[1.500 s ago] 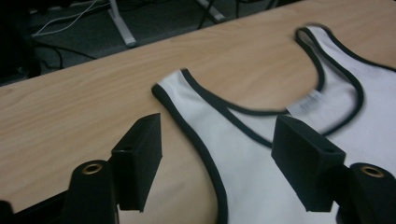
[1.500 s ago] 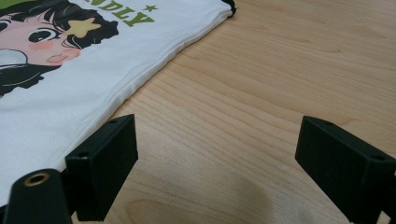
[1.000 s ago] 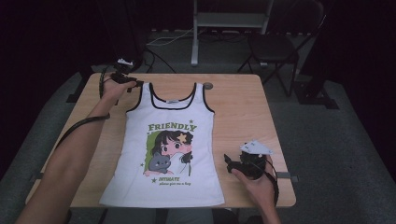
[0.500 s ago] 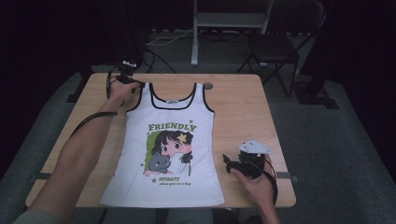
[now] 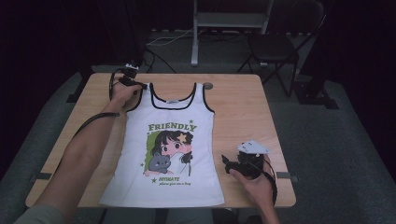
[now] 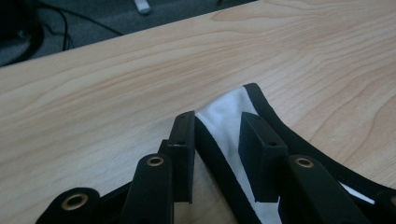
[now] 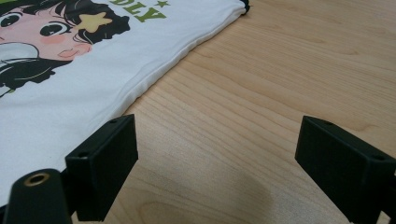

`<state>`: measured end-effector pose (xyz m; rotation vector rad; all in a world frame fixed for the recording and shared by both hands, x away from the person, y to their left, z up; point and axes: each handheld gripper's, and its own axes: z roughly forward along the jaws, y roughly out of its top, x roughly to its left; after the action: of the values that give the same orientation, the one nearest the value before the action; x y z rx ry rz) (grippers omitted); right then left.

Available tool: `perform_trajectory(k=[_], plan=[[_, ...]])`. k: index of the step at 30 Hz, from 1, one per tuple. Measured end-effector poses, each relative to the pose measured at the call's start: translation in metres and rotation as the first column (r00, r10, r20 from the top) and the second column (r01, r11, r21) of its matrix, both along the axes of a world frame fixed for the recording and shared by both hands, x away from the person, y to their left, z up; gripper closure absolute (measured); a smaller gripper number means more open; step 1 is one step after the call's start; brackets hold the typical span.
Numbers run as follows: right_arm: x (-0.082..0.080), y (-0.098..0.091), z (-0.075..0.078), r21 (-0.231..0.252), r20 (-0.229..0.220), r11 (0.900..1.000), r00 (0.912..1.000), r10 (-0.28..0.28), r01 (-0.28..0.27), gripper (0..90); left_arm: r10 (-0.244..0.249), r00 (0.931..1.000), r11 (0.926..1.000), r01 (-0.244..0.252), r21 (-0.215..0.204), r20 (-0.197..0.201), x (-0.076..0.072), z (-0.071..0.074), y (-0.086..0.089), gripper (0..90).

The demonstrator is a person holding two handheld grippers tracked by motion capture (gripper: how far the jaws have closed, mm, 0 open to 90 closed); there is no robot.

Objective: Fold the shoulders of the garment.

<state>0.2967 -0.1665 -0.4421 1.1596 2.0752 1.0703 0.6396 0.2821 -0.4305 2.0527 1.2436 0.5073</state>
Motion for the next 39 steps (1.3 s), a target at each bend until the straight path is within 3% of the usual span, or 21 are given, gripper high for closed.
perform_trajectory(k=[4,7,12,20,25,34,39], plan=[[0.0,-0.001,0.0,0.003,0.0,1.0,1.0,0.001,-0.001,12.4,0.003,1.0,0.9995,-0.003,-0.03,-0.005,-0.001,-0.001,-0.002,79.6],[0.0,-0.001,0.0,0.002,0.004,1.0,1.0,0.004,-0.004,12.4,0.002,0.9999,0.9981,-0.003,-0.061,-0.012,-0.003,-0.002,-0.002,84.6],[0.0,-0.002,0.0,0.002,0.007,1.0,1.0,0.006,-0.007,12.4,0.004,1.0,0.9942,-0.005,-0.107,-0.009,-0.008,0.005,-0.005,85.2],[0.0,-0.005,0.0,-0.002,0.009,1.0,0.9999,0.006,-0.006,12.4,-0.045,0.9989,0.992,0.046,-0.117,0.012,-0.022,0.021,-0.018,85.2],[0.0,-0.004,0.0,-0.008,0.013,0.9999,0.9999,0.011,-0.011,12.4,-0.044,0.9988,0.988,0.047,-0.147,0.023,-0.031,0.032,-0.02,85.2],[0.0,-0.005,0.0,-0.006,0.013,0.9999,0.9998,0.012,-0.012,12.4,-0.045,0.9976,0.9878,0.052,-0.147,0.054,-0.054,0.053,-0.018,85.2],[-0.001,-0.005,0.0,-0.005,0.014,0.9999,0.9998,0.012,-0.012,12.4,-0.036,0.9973,0.9828,0.047,-0.179,0.064,-0.069,0.059,-0.017,85.2]])
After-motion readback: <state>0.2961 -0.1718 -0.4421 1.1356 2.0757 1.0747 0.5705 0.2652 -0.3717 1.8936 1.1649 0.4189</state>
